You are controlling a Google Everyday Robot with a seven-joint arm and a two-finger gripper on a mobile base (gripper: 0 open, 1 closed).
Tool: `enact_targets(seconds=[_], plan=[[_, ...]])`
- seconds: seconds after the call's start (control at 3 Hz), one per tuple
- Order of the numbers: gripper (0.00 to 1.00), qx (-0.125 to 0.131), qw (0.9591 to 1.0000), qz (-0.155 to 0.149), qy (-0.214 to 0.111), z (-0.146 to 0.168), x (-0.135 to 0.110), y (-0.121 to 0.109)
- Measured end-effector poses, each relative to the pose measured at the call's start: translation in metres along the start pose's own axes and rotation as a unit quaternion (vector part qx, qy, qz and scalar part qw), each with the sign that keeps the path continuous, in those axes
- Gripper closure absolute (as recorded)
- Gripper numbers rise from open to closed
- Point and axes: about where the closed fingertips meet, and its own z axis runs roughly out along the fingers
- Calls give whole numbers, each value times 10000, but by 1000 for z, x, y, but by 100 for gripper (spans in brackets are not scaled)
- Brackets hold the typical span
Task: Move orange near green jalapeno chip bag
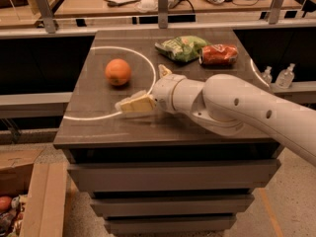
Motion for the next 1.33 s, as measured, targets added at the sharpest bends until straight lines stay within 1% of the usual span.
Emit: enact_targets(seconds=[0.67, 1.0, 1.33], plan=[[0, 121, 9998, 135, -87, 51, -13, -1], [0, 197, 9995, 179, -164, 72, -15, -8], [26, 206, 9994, 168, -229, 92, -18, -15]])
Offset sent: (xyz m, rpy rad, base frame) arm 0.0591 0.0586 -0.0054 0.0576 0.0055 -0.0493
